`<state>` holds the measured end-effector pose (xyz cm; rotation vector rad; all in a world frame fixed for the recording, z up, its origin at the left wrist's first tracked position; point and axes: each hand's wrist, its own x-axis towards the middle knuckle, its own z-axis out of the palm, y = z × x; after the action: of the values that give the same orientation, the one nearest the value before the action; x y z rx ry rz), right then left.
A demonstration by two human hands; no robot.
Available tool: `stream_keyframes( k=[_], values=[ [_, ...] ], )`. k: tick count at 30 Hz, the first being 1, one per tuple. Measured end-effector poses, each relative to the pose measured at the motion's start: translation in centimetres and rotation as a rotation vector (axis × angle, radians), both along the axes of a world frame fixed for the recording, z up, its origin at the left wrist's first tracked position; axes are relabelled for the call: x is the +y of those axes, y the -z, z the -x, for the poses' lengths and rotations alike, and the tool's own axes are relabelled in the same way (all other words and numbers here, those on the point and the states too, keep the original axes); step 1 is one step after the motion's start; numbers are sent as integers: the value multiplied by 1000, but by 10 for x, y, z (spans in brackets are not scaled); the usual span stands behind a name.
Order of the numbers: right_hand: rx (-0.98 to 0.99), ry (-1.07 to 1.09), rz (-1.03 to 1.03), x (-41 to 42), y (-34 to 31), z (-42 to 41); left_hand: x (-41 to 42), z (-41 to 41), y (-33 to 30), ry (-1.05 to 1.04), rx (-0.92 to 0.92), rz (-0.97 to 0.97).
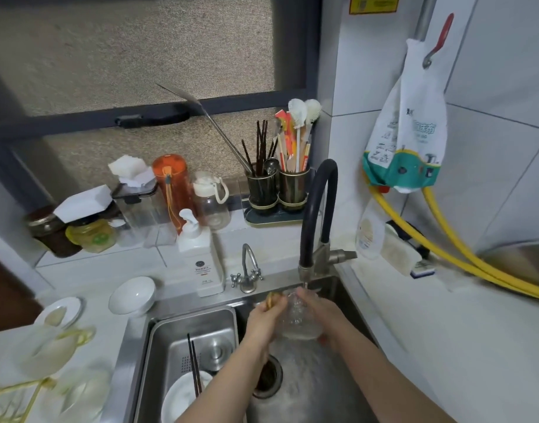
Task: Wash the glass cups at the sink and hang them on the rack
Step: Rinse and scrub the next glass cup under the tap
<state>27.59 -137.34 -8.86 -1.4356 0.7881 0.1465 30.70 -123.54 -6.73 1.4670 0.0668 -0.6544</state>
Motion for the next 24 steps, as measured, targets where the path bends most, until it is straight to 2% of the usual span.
stream_keyframes(
  k=[5,10,14,18,20,24],
  values=[
    [139,161,-147,-14,5,18,-30,0,-13,227,-146,-113],
    [-64,219,-335,-23,5,39,-42,7,-14,272,-213,-126],
    [-339,123,-370,-21,5,42,-34,10,-9,198,-143,-17],
    [-423,112,-211,-14,9,34,-19,7,-16,84,69,183],
    [-431,86,-140,-11,15,32,-13,5,-19,74,136,149],
    [-398,27,-196,-7,18,19,0,2,-11,22,158,84]
  ],
)
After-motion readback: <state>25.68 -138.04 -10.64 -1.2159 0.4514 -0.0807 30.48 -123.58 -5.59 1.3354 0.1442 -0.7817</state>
